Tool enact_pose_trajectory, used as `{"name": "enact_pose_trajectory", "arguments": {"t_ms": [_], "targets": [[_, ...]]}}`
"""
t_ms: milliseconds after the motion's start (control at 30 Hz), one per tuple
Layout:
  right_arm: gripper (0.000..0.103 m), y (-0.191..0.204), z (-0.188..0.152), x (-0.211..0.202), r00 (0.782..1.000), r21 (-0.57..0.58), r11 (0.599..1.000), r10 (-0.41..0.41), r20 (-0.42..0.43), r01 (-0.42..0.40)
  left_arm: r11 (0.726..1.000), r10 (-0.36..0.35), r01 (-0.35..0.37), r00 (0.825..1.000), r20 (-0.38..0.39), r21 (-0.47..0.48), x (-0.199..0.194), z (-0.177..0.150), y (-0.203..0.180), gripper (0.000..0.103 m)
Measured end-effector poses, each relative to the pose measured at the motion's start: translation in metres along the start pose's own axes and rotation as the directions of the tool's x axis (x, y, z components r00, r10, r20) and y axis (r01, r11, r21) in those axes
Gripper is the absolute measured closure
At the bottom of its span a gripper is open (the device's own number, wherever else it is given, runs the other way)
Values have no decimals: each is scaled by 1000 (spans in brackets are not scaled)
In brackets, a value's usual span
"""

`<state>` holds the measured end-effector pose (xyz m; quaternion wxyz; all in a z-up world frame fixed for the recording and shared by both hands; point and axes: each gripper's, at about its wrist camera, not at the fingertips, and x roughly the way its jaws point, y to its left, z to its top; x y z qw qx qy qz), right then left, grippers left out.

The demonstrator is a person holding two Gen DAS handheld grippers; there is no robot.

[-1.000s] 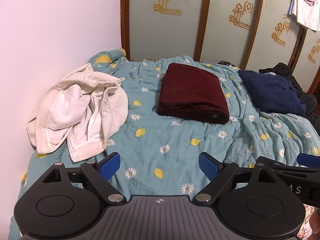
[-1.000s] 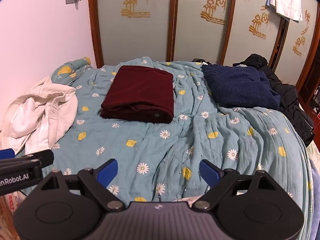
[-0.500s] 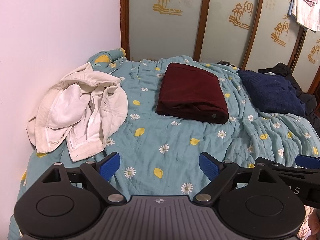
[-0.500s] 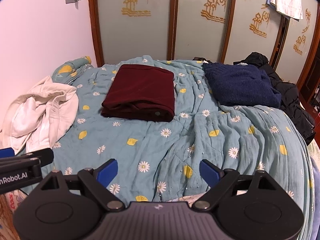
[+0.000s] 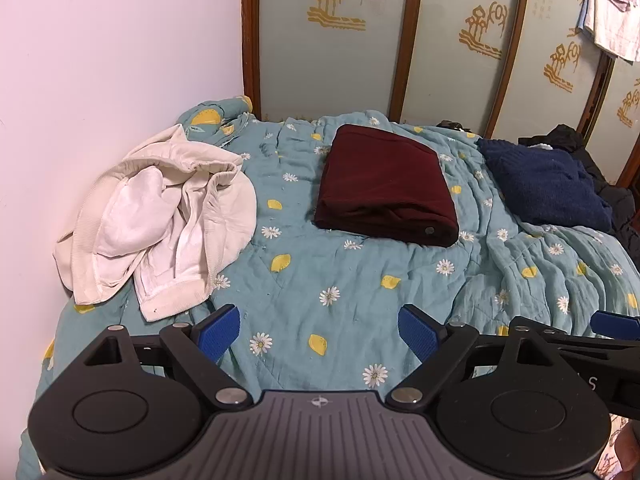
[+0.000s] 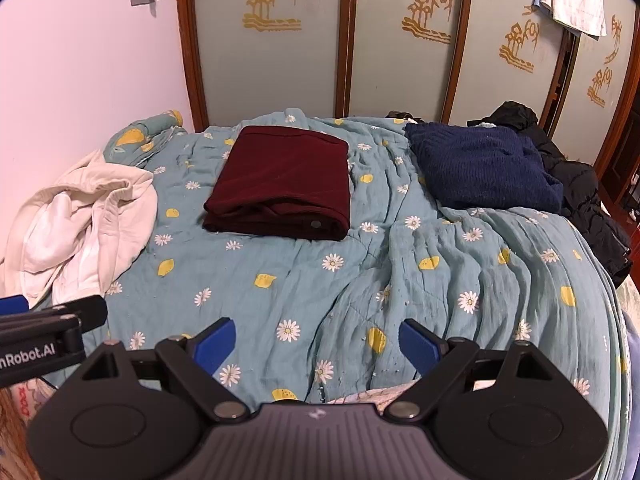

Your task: Fold clothes

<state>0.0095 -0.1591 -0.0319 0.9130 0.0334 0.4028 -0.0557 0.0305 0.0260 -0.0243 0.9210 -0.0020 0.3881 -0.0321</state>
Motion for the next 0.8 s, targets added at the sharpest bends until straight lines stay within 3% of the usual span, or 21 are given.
{"name": "enact_pose_trajectory", "arguments": {"t_ms": [800], "targets": [[14,7,-1,5,1000,5,1000,1,-9,-1,1000,1,-1,1000,-3,-2,-1,-2,1,16]]}}
